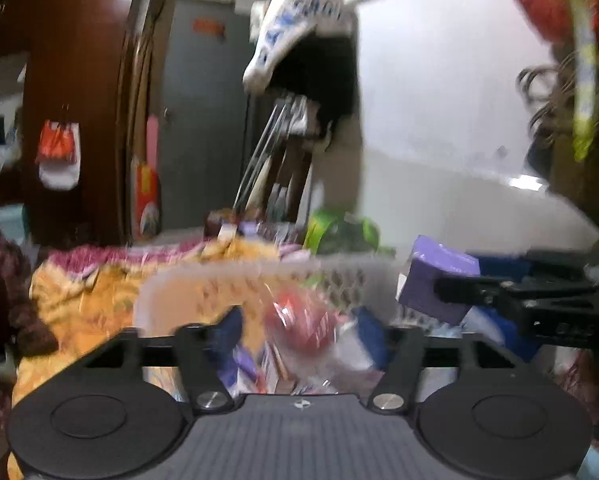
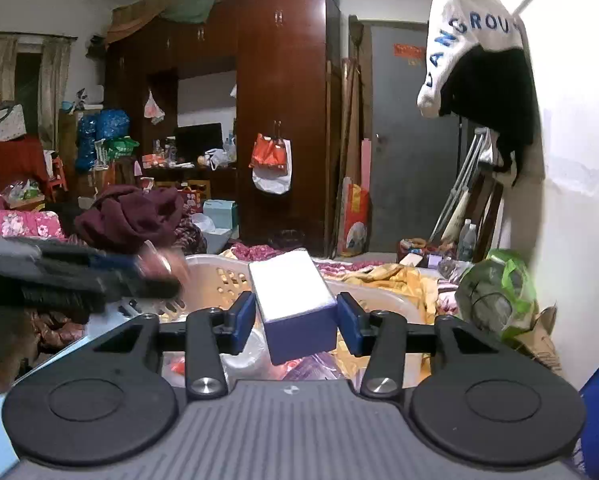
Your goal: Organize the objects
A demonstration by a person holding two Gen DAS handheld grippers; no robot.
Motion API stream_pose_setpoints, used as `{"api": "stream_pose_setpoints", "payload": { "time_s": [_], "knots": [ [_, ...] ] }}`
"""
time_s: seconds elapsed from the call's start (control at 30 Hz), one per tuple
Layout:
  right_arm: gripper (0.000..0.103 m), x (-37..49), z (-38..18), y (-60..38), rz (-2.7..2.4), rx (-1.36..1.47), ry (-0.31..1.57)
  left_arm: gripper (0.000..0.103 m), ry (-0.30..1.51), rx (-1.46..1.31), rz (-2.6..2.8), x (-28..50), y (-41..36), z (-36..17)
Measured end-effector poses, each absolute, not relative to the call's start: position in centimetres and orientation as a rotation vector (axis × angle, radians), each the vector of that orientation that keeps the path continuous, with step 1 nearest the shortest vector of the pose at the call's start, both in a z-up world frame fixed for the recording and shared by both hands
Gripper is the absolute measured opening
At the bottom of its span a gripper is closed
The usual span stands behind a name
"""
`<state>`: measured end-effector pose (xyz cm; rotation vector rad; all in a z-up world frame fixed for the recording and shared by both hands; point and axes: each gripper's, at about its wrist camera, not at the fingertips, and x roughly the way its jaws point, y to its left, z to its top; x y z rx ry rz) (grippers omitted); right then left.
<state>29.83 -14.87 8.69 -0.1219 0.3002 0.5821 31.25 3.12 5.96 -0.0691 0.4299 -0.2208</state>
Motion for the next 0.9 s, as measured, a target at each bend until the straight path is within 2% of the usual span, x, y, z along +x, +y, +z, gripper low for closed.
{"api": "stream_pose_setpoints", "payload": {
  "time_s": [0.07, 0.17, 0.23, 0.3, 0.47, 0.63, 0.67, 0.73, 0.77, 0.8, 0.9],
  "knots": [
    [0.096, 29.8, 8.1, -14.6, 0.543, -0.154, 0.304, 0.071, 0.410, -0.074, -0.213, 30.6, 3.3, 5.5],
    [0.101, 26.9, 7.9, -16.7, 0.580, -0.078, 0.248, 0.073, 0.317, -0.078, -0.223, 26.6, 4.4, 5.7],
    [0.103, 24.1, 7.2, -18.3, 0.639, -0.023, 0.238, 0.087, 0.277, -0.067, -0.219, 23.5, 5.0, 5.2],
    [0.103, 21.9, 5.8, -18.5, 0.685, -0.041, 0.249, 0.090, 0.262, -0.064, -0.225, 20.8, 5.4, 3.7],
    [0.103, 21.2, 0.1, -14.5, 0.729, -0.221, 0.439, 0.090, 0.360, -0.054, -0.192, 20.3, 6.1, 0.3],
    [0.103, 21.9, -2.3, -11.5, 0.787, -0.271, 0.547, 0.090, 0.416, -0.062, -0.163, 20.9, 7.2, -0.9],
    [0.098, 21.9, -2.6, -11.0, 0.786, -0.284, 0.554, 0.090, 0.424, -0.063, -0.168, 20.9, 7.2, -1.2],
    [0.079, 22.2, -3.3, -10.7, 0.800, -0.292, 0.601, 0.090, 0.443, -0.052, -0.182, 21.0, 6.9, -1.7],
    [0.057, 22.3, -3.7, -10.8, 0.818, -0.293, 0.628, 0.090, 0.449, -0.044, -0.188, 21.1, 6.4, -2.0],
    [0.053, 22.3, -3.9, -11.0, 0.828, -0.290, 0.629, 0.090, 0.453, -0.039, -0.193, 21.1, 6.1, -2.2],
    [0.054, 21.2, -3.9, -12.6, 0.814, -0.272, 0.614, 0.090, 0.477, -0.009, -0.209, 21.4, 4.7, -2.8]
  ]
}}
